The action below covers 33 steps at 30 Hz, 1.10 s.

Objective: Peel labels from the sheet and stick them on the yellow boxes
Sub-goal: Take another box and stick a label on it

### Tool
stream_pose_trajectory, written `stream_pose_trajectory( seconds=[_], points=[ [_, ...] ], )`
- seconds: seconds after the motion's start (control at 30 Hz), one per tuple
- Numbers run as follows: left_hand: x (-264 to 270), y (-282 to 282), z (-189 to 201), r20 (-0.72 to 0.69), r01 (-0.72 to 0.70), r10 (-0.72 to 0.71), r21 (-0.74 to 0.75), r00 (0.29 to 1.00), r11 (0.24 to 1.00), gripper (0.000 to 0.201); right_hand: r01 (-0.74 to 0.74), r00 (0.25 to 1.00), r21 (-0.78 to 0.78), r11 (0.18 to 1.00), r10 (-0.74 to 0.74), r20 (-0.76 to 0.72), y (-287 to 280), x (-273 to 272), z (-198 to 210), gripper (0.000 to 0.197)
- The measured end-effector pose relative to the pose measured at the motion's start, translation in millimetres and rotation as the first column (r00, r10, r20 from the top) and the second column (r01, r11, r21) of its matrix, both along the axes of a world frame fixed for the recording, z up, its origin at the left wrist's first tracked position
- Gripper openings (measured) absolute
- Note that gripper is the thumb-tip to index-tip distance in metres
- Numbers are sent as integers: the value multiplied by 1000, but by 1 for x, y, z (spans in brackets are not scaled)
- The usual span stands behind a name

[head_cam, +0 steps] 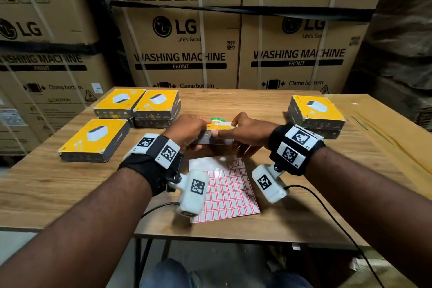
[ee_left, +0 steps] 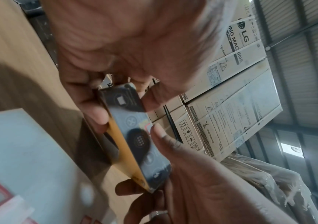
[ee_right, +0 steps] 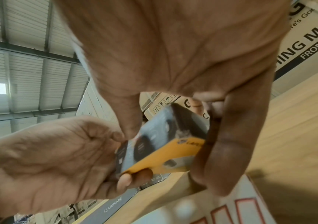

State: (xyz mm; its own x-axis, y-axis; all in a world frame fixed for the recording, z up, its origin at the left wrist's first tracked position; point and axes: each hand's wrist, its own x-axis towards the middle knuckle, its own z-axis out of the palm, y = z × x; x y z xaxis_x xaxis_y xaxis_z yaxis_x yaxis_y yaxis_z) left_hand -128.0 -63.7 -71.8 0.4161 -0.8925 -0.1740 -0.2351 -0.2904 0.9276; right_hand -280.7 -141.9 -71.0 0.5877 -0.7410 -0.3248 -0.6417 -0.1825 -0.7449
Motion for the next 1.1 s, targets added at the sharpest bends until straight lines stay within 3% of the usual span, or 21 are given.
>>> stream_pose_trajectory(
  seconds=[0.13,0.23,0.37,0.47,0.53,0.63,0.73,0.8,0.9,1.03,1.1],
  points=[
    [-7,2,1,-68,-9,4,-85,998,996,26,5,1000,-58,998,-4,26,-1,-6,-1,74],
    [-7,1,1,20,38,-35,-189,999,981,15,24,998,-219,975,-10,68,-4,-14,-1,75],
    [-9,-2,1,333,99,5,-294,943,951,52,182,975,-499,847,-91,201,-14,-27,2,58],
    [-15,-8,7,261,46,73,-424,963,904,51,269,956,-575,773,-140,258,-23,-39,9,50],
    [-20,-13,10,209,12,87,-433,974,901,45,279,938,-481,831,-128,322,-28,-46,14,47],
    [-21,-22,10,327,26,100,-360,940,933,44,280,879,-229,932,-154,450,-33,-53,16,32],
    [-27,-21,9,436,145,-73,-135,897,980,38,329,830,-99,939,-238,504,-33,-62,19,31],
    [-34,-19,8,373,235,-207,-32,904,971,32,355,794,2,935,-303,527,-35,-71,21,33],
    [-50,-17,8,98,309,-303,-48,948,950,19,404,773,43,914,-366,519,-38,-81,20,35],
    [-58,-27,9,-51,263,-266,-56,963,963,20,416,782,53,908,-387,489,-48,-86,6,25],
    [-62,-34,7,-153,225,-227,-25,962,974,13,435,813,12,900,-398,426,-54,-86,-5,37]
  ],
)
